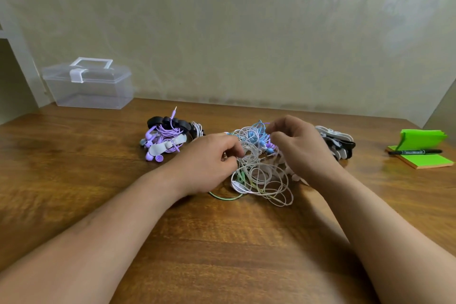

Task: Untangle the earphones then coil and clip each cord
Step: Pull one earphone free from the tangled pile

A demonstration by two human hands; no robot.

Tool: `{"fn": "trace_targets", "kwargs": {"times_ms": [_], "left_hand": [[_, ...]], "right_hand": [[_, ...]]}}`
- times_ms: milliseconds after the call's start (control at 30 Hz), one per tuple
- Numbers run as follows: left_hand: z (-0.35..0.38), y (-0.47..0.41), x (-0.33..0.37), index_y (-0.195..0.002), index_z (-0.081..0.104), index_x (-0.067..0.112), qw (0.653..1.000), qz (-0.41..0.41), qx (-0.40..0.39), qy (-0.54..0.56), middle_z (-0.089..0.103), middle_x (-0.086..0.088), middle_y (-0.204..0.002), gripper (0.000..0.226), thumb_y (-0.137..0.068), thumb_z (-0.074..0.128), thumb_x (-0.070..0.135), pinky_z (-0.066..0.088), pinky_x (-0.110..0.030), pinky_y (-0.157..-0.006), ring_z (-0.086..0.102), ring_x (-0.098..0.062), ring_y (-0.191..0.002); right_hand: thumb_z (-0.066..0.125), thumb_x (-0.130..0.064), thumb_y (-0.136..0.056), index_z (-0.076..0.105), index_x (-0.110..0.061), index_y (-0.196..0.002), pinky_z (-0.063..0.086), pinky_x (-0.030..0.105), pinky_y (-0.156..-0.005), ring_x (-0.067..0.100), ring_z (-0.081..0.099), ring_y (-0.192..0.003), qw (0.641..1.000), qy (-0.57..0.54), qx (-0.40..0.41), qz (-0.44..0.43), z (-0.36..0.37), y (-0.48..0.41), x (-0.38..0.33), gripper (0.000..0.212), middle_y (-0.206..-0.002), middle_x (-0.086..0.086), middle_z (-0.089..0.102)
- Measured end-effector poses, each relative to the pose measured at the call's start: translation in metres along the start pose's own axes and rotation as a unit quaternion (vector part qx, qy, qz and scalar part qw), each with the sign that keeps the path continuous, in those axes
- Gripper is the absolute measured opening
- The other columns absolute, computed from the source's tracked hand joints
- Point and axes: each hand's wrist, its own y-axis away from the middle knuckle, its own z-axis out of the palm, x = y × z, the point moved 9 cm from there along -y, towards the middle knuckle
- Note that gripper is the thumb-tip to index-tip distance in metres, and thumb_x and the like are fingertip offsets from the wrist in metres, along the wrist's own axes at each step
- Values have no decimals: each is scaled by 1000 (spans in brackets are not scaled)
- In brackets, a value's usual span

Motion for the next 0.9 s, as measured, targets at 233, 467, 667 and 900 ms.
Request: {"fn": "trace_targets", "kwargs": {"times_ms": [233,467,667,900], "left_hand": [[11,0,3,-116,63,34,999,2,-33,-27,61,15,-103,24,-96,66,47,46,-24,-80,54,5,-86],[4,-1,3,-84,63,29,1000,12,3,1,65,14,-86,12,-96,66,29,51,-31,-76,59,-3,-82],[0,-1,-7,-93,68,30,997,-33,11,64,61,29,-71,12,-94,64,18,41,-20,-61,54,0,-63],[-7,-3,-13,-91,70,27,989,-55,47,131,66,12,-69,8,-98,67,25,48,-28,-61,59,-7,-63]], "right_hand": [[49,-7,-94,66,-25,-97,57,40,-77,21,69,-83,991,130,27,26,-29,-13,19,25,-92,-3,74],[55,-19,-95,69,-24,-94,51,33,-72,18,62,-87,957,278,-75,32,-22,-10,18,14,-93,-6,68],[59,-24,-99,66,-25,-92,46,30,-66,17,62,-83,974,215,-57,-37,-21,-3,-3,10,-88,-7,68],[64,-80,-81,63,-32,-102,57,34,-74,7,67,-81,945,190,-262,-45,30,32,-22,52,-91,-8,69]]}}
